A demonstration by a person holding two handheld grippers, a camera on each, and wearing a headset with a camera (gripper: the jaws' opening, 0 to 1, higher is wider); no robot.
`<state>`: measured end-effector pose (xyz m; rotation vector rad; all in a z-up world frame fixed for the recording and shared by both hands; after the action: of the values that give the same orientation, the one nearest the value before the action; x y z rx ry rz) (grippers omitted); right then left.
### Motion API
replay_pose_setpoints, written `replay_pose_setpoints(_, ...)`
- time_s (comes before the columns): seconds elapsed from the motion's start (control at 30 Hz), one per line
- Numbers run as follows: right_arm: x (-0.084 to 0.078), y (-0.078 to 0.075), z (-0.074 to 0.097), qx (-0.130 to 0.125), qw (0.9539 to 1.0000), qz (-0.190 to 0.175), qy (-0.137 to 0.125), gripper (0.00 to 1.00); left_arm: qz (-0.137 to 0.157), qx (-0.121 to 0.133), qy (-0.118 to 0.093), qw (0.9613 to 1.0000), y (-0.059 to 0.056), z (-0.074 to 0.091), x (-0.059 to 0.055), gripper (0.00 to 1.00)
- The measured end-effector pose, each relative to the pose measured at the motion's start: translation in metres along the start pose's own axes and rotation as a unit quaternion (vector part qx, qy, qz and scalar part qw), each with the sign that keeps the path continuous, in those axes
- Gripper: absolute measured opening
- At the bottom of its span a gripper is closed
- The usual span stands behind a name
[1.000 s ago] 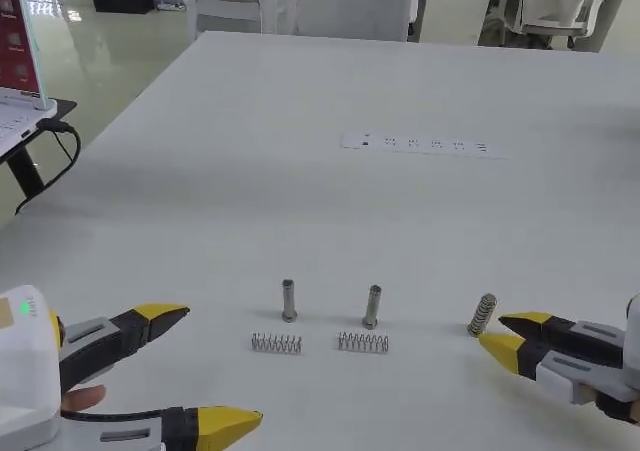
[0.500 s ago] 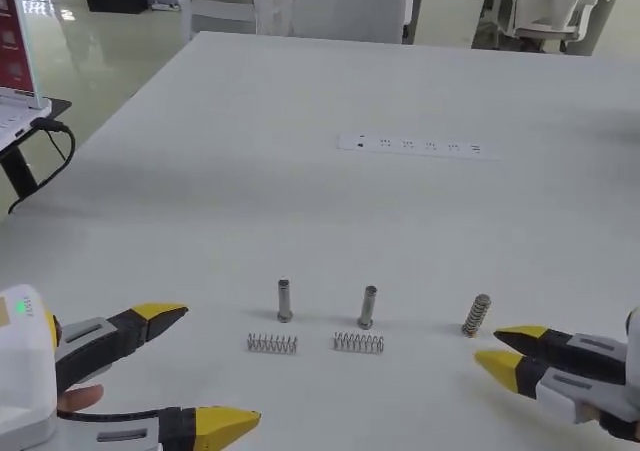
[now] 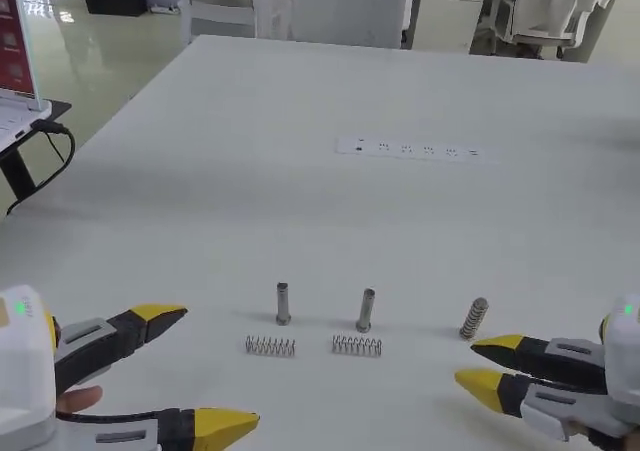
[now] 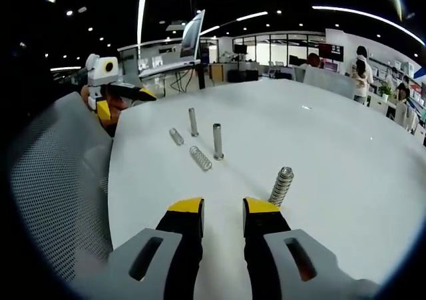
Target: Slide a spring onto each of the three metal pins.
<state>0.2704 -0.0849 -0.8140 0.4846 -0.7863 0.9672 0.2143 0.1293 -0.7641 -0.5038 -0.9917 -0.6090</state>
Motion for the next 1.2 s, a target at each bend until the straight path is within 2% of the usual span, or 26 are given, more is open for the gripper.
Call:
replay_pose_setpoints(0.33,0.022,0.017,-0.019,0.033,0.9984,0.045,0.006,0.22,-0.001,-0.001,0.000,1.0000,0.000,-0.001,0.000,0.76)
replay_pose_setpoints(0.47,0.025,0.021,-0.025,0.042,0.9972,0.060,0.015,0.22,0.000,-0.001,0.000,1.0000,0.000,-0.001,0.000,0.76)
replay_pose_setpoints(0.83,0.034,0.023,-0.044,0.054,0.9917,0.108,0.043,0.21,0.000,-0.001,0.001,1.0000,0.001,-0.001,-0.001,0.76)
replay_pose_setpoints(1.2,0.040,0.022,-0.061,0.063,0.9878,0.128,0.062,0.20,0.002,0.001,0.001,1.0000,0.003,0.000,-0.002,0.76)
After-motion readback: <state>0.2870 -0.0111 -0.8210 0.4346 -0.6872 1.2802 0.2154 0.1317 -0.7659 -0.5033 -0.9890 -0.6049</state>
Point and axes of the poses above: the centre of the closed fingertips' face, and the gripper's own axes: z roughly backward along the fingers, y roughly to its left, x roughly out of its top, the point moved 1 cm from there along z, roughly backward along the fingers, and after that the axes turned 9 degrees about y, right-handed, at the moved point
